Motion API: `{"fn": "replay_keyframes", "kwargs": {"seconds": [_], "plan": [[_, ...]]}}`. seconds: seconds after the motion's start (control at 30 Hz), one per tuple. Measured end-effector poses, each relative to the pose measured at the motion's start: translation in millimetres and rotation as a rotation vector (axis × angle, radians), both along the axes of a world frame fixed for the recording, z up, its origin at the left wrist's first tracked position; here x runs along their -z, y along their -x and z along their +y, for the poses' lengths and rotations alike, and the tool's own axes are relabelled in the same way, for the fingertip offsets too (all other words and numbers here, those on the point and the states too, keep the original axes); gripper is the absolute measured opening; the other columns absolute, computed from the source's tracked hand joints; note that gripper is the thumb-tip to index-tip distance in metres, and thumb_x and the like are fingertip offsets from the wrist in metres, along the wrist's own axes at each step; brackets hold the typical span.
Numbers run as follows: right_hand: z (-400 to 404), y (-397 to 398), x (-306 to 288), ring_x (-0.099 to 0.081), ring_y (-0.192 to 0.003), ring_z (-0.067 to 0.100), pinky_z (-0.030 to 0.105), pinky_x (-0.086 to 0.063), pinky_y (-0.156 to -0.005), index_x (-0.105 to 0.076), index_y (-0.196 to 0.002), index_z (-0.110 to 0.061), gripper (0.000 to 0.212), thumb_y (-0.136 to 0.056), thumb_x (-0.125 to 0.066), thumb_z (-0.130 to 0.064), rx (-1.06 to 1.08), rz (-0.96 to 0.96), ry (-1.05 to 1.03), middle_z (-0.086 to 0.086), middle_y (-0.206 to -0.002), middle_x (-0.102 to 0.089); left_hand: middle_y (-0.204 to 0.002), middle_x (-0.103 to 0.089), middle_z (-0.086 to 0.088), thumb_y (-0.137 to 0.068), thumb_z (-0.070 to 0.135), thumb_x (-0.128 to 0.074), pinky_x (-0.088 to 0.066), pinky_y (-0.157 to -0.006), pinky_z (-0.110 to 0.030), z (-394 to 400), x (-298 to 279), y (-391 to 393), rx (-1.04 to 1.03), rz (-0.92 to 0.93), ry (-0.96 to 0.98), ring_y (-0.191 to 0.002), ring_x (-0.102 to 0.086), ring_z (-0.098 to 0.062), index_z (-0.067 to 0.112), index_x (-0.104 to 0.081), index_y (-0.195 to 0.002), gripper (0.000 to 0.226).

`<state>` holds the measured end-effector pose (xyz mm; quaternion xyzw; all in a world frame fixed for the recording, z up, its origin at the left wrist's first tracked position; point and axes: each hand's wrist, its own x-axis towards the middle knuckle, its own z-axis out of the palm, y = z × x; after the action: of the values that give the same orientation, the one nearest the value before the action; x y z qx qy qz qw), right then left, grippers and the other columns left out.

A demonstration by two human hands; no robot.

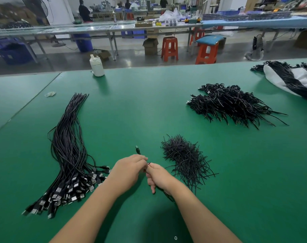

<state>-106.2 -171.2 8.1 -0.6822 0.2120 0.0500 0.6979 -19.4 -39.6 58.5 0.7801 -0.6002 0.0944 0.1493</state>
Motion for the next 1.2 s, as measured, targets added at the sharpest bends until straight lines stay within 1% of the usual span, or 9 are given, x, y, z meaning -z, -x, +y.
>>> {"fn": "replay_keyframes", "kwargs": {"seconds": [0.07, 0.23, 0.3, 0.4, 0.53, 0.67, 0.8, 1.03, 1.2], "plan": [[-0.6, -0.9, 0.0, -0.032, -0.046, 0.011, 0.028, -0.042, -0.038, -0.046, -0.086, -0.015, 0.022, -0.102, -0.038, -0.029, -0.015, 0.007, -0.015, -0.008, -0.059, -0.033, -0.09, -0.071, 0.008, -0.081, 0.004, -0.071, -0.057, -0.067, -0.033, -2.5, -1.2, -0.8, -0.061, 0.123, -0.009, -0.095, -0.065, -0.016, 0.018, -0.071, -0.085, 0.015], [3.2, -2.2, -3.2, -0.03, -0.046, 0.015, 0.033, -0.042, -0.042, -0.044, -0.081, -0.017, 0.014, -0.08, -0.041, -0.031, 0.001, 0.034, -0.003, -0.007, -0.058, -0.031, -0.087, -0.07, 0.007, -0.091, 0.012, -0.063, -0.047, -0.085, -0.031, -14.9, -1.4, -0.4, -0.32, 0.491, 0.019, -0.09, -0.059, -0.014, 0.017, -0.074, -0.089, 0.012], [8.0, 0.9, -0.8, -0.043, -0.042, 0.019, 0.038, -0.043, -0.051, -0.047, -0.082, -0.017, 0.021, -0.085, -0.04, -0.038, -0.003, 0.049, 0.196, -0.001, -0.063, -0.04, -0.084, -0.072, 0.009, -0.09, 0.012, -0.063, -0.046, -0.079, -0.024, -18.2, -1.5, 0.4, -0.419, 0.594, 0.021, -0.084, -0.062, -0.011, 0.019, -0.074, -0.085, 0.014], [16.2, 7.6, 5.5, -0.054, -0.038, 0.016, 0.033, -0.046, -0.047, -0.047, -0.085, -0.019, 0.035, -0.098, -0.032, -0.047, -0.021, 0.0, 0.519, 0.0, -0.078, -0.051, -0.082, -0.072, 0.009, -0.089, 0.015, -0.065, -0.042, -0.07, -0.019, -19.2, -2.9, -0.9, -0.513, 0.697, -0.022, -0.081, -0.063, -0.01, 0.022, -0.075, -0.084, 0.012], [21.7, 7.8, 8.5, -0.061, -0.056, 0.023, 0.033, -0.05, -0.041, -0.049, -0.09, -0.018, 0.035, -0.103, -0.029, -0.044, 0.01, -0.036, 0.685, -0.004, -0.087, -0.045, -0.083, -0.072, 0.005, -0.09, 0.016, -0.066, -0.041, -0.07, -0.021, -21.8, -4.9, -0.8, -0.569, 0.7, -0.071, -0.082, -0.063, -0.012, 0.02, -0.075, -0.085, 0.011], [27.7, 8.2, 9.8, -0.055, -0.083, 0.023, 0.042, -0.048, -0.075, -0.053, -0.102, -0.015, 0.033, -0.105, -0.03, -0.038, 0.043, -0.047, 0.818, -0.001, -0.094, -0.047, -0.084, -0.073, 0.004, -0.09, 0.017, -0.066, -0.041, -0.069, -0.021, -24.4, -9.8, -5.5, -0.576, 0.702, -0.157, -0.081, -0.063, -0.013, 0.021, -0.075, -0.083, 0.012], [30.9, 7.6, 7.7, -0.056, -0.086, 0.025, 0.037, -0.042, -0.073, -0.055, -0.104, -0.014, 0.033, -0.106, -0.03, -0.037, 0.049, -0.053, 0.837, 0.003, -0.096, -0.054, -0.081, -0.07, 0.007, -0.085, 0.021, -0.073, -0.042, -0.062, -0.019, -21.1, -12.5, -10.8, -0.595, 0.714, -0.131, -0.078, -0.063, -0.011, 0.02, -0.069, -0.081, 0.005], [37.1, 4.0, 3.1, -0.059, -0.084, 0.031, 0.039, -0.042, -0.069, -0.046, -0.089, -0.017, 0.029, -0.106, -0.03, -0.034, 0.012, -0.028, 0.903, 0.007, -0.091, -0.057, -0.059, -0.063, 0.005, -0.089, 0.041, -0.065, -0.035, -0.051, -0.022, -10.0, -10.4, -14.0, -0.569, 0.673, -0.168, -0.054, -0.048, -0.007, 0.021, -0.072, -0.068, 0.03], [37.2, -0.2, 6.0, -0.062, -0.088, 0.031, 0.04, -0.047, -0.071, -0.05, -0.095, -0.015, 0.028, -0.106, -0.03, -0.031, 0.007, 0.01, 0.934, 0.008, -0.095, -0.06, -0.088, -0.07, 0.015, -0.087, 0.039, -0.071, -0.046, -0.075, -0.024, -3.0, -10.6, -16.1, -0.488, 0.683, -0.245, -0.085, -0.061, -0.004, 0.032, -0.072, -0.081, 0.009]]}}
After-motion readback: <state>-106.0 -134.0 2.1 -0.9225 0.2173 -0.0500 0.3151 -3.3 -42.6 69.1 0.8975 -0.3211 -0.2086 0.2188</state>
